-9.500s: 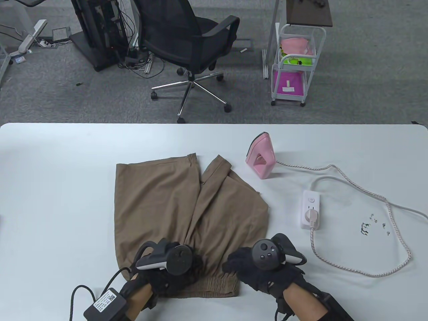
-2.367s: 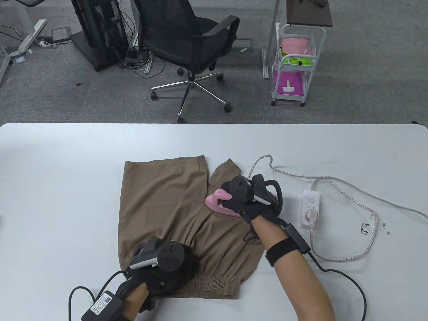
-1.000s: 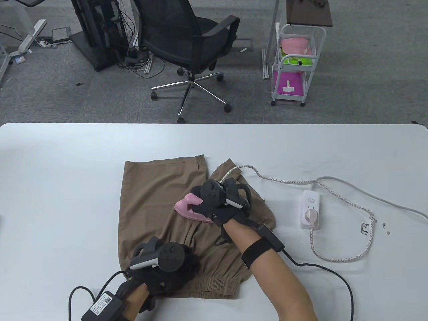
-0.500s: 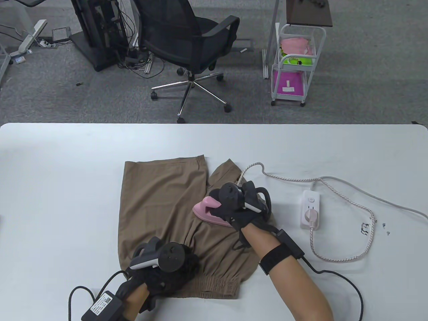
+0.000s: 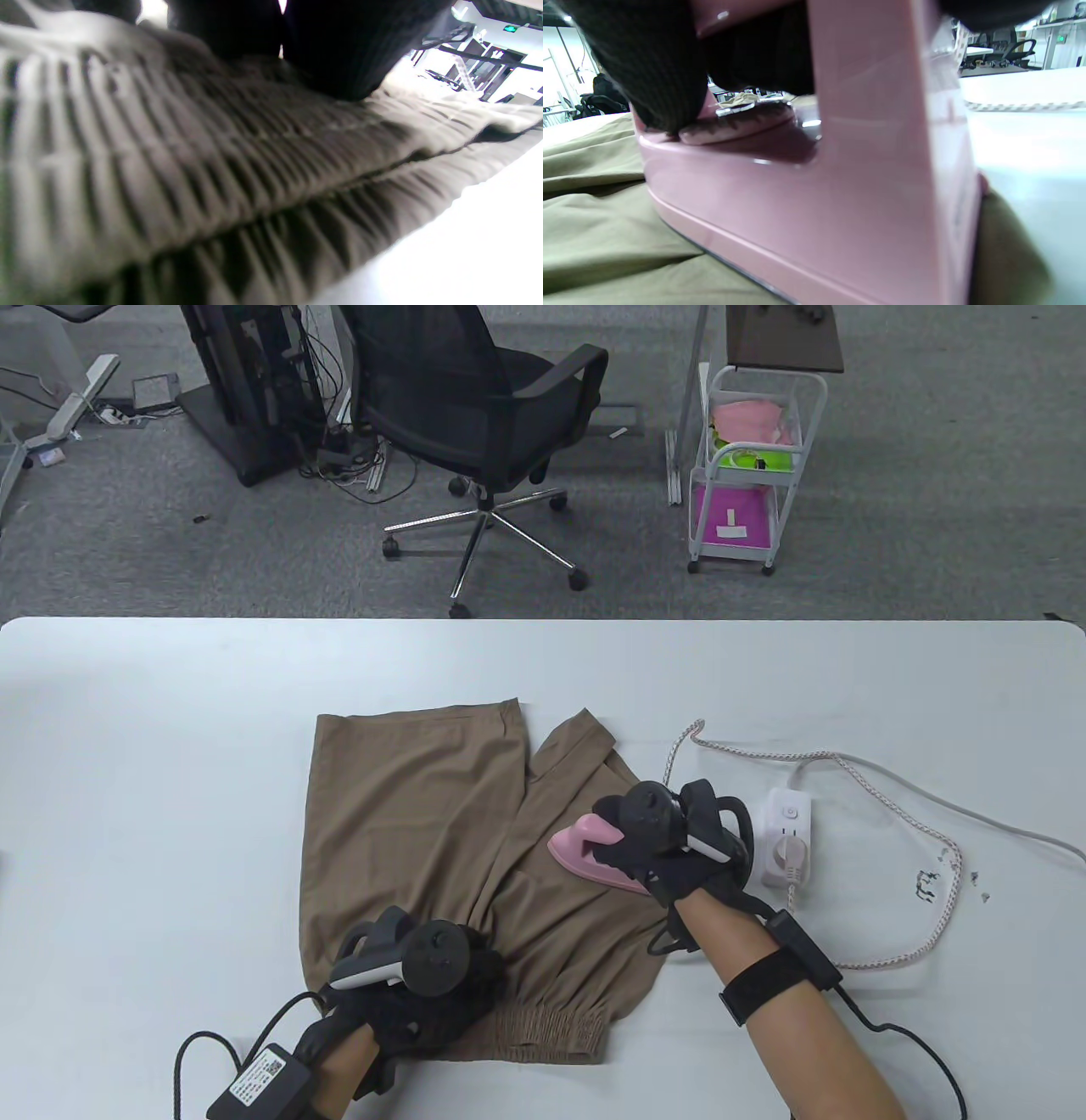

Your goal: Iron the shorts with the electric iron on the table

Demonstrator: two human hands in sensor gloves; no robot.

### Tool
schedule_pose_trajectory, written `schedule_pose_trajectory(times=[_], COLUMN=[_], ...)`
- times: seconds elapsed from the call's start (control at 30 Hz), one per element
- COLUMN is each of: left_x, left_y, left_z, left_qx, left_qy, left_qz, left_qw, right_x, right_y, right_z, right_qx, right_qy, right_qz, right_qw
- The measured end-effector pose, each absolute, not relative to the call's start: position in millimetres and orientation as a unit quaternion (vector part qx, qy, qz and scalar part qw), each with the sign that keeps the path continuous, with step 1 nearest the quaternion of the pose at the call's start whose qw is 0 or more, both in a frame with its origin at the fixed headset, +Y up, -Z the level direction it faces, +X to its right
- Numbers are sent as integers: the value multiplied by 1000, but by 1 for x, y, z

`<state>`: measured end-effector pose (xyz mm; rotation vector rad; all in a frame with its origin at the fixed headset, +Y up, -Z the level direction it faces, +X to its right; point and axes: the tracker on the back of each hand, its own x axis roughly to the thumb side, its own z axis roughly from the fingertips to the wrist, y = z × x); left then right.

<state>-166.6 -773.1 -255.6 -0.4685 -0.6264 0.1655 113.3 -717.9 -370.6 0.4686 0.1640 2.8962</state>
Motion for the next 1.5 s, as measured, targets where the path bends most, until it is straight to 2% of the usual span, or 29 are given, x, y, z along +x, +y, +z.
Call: schedule_pose_trajectory(times=[0.33,0.73,0.9,1.0,1.23,1.5], left_x=[-166,-166,-166,-166,-166,-166], left_y=[-773,-773,-773,-773,-773,-773], left_z=[-255,-255,-255,-255,-255,-255], left_qx=[-228,-228,-228,-228,-227,-226], left_qy=[-305,-305,-306,-306,-306,-305], left_qz=[81,81,80,81,80,77], left_qw=[921,921,921,921,921,922], right_x=[96,24,0,-9,5,54], right_y=[-721,-721,-721,-720,-721,-721], right_z=[-373,-379,-378,-377,-372,-360], right_qx=[162,216,232,245,244,216], right_qy=[38,51,58,61,64,59], right_qz=[975,965,959,959,961,968], right_qw=[150,137,151,127,114,112])
